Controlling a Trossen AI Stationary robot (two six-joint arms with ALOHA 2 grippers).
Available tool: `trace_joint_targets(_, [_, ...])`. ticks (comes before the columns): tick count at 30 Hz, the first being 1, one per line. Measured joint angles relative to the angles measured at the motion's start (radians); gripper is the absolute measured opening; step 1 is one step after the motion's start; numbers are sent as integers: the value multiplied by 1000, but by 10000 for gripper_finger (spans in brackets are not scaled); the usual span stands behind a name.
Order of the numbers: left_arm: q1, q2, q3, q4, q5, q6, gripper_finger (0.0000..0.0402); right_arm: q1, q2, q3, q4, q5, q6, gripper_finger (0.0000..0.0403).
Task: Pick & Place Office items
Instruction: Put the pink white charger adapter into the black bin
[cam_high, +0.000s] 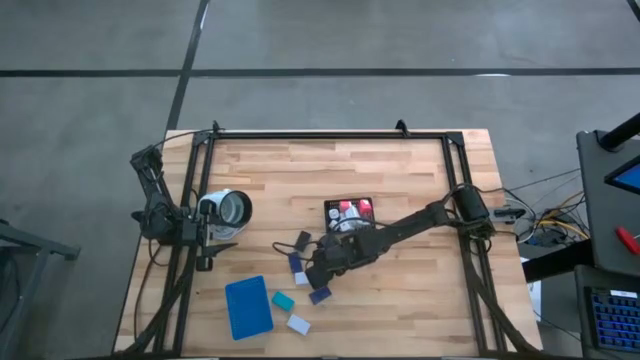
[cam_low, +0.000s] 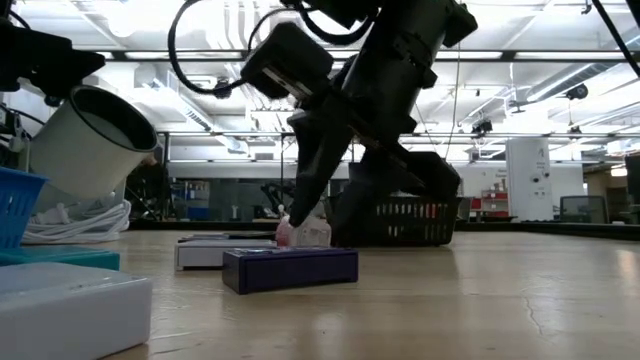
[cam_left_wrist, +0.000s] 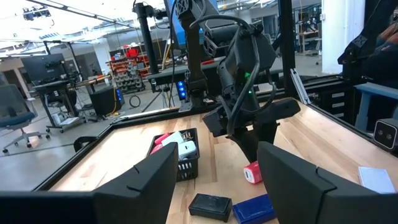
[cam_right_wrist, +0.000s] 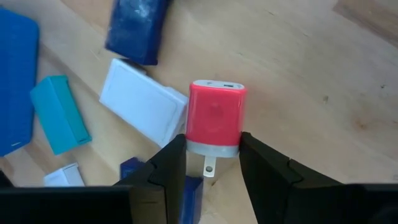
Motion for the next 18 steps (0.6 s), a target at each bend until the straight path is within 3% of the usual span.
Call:
trace_joint_targets(11, [0,0,0,0,0,0,225,-1,-59,63,-138,16,-60,131])
trace_joint_targets(18, [0,0,0,0,0,0,225,-28,-142,68,-247,91,-98,131])
